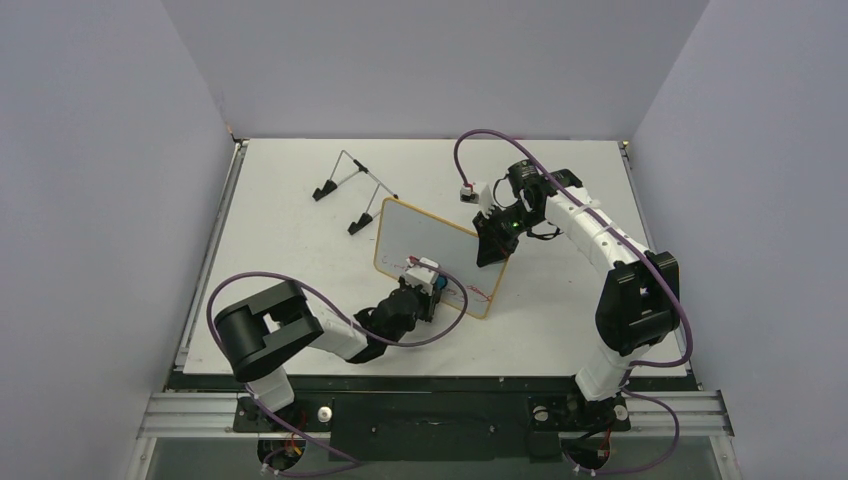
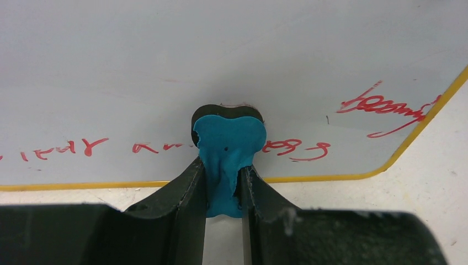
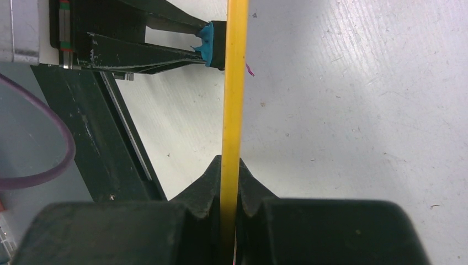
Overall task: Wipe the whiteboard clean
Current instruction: Erase the center of the board with the whiteboard.
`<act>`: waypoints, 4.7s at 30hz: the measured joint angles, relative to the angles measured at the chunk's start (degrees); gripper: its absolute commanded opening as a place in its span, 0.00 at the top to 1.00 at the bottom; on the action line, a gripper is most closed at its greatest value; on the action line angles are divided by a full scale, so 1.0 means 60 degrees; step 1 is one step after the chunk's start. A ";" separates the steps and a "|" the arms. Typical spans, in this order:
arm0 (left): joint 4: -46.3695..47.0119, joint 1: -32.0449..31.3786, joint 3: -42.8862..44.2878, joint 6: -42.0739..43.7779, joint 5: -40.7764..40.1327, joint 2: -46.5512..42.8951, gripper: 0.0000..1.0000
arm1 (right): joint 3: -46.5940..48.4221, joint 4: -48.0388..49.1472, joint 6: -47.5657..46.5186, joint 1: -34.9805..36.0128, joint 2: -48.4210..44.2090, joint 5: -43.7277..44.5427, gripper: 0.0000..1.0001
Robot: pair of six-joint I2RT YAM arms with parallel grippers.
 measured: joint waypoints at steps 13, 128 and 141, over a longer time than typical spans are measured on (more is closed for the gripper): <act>-0.0055 -0.0903 0.0729 0.0051 -0.0204 0.0419 1.00 | -0.0018 -0.0007 -0.0007 0.0051 -0.0007 -0.0007 1.00; -0.4641 -0.2830 0.3825 0.1497 -0.3712 0.1752 1.00 | -0.0306 0.0943 0.0678 0.0044 -0.0062 -0.0259 1.00; -0.4444 -0.2878 0.3701 0.2262 -0.3461 0.1869 1.00 | -0.0361 0.0911 0.0670 -0.0036 -0.0062 -0.0401 1.00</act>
